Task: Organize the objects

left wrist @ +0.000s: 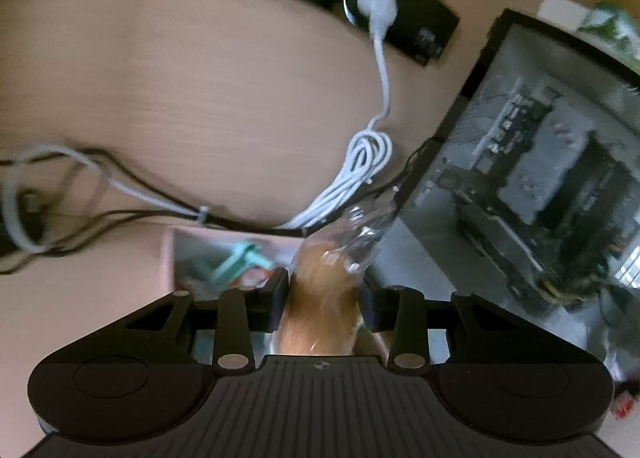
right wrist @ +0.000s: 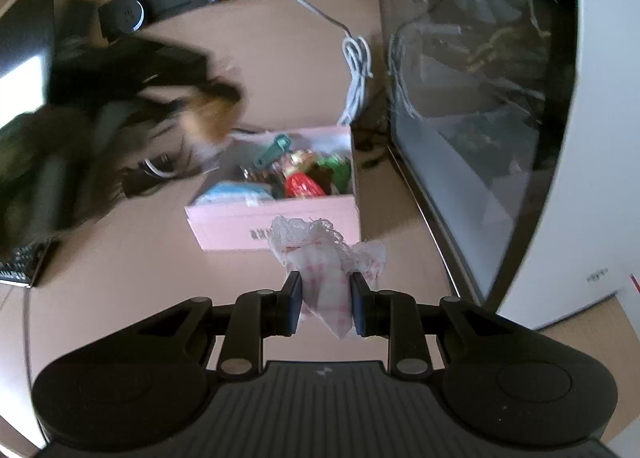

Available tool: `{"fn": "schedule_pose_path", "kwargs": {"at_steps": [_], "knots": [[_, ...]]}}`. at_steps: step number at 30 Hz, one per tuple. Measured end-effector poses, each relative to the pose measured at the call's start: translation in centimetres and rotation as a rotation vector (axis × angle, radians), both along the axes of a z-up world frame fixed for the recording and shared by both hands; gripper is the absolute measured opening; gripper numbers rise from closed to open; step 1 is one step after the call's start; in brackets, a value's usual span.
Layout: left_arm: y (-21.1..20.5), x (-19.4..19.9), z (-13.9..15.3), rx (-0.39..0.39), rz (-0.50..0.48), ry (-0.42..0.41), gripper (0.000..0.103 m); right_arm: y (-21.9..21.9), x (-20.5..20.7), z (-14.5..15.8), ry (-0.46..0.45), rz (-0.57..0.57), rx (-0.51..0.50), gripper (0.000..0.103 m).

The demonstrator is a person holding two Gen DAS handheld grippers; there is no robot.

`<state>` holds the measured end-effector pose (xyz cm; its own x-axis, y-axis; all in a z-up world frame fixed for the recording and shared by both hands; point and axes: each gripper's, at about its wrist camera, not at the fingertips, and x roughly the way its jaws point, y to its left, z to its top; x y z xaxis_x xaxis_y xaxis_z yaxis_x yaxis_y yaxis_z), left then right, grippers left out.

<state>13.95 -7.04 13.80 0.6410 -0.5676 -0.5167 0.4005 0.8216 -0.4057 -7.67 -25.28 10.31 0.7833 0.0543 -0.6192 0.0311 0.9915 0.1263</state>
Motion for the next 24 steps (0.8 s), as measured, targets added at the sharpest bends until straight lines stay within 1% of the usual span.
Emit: {"fn": "schedule_pose_path", "kwargs": {"at_steps": [1,3,4,5,8,11,15,20,24], "knots": [[-1.2,0.9,-1.1,0.042,0.007,0.013,0.04,0.0,-0.1,-0.3,0.008,0.0,-0.007,0.025],[-3.2,1.7,-3.0,0.158,0.023,0.043,0.041,-0.2,-0.6,-0.6,0.015,-0.002,-0.028,0.025],[-4.1,1.7,-4.0,0.225,0.032,0.063,0.044,-0.4,-0.9,-0.8,0.017,-0.002,-0.039,0.025],[-4.3,1.5,-4.5,0.249,0.038,0.075,0.049,-0.6,-1.2,-0.9,0.018,-0.003,-0.045,0.025],[-4.6,0.8,-4.8,0.279,0.047,0.096,0.049,-1.4,-1.3,-1.7,0.038,-0.021,-0.038,0.025],[-4.3,0.0,-4.7,0.326,0.02,0.073,0.047,-2.1,-0.7,-2.0,0.052,-0.037,-0.018,0.025],[-3.4,-0.9,-4.2,0.32,0.014,0.079,0.047,-1.9,0.4,-1.4,0.028,-0.014,-0.013,0.025],[-1.3,-1.3,-3.4,0.286,0.014,0.084,0.045,-1.3,3.3,0.0,-0.005,0.033,-0.008,0.025],[1.8,-2.9,-2.1,0.21,0.028,0.076,0.045,-1.3,7.8,2.3,-0.049,0.041,0.0,0.025]]}}
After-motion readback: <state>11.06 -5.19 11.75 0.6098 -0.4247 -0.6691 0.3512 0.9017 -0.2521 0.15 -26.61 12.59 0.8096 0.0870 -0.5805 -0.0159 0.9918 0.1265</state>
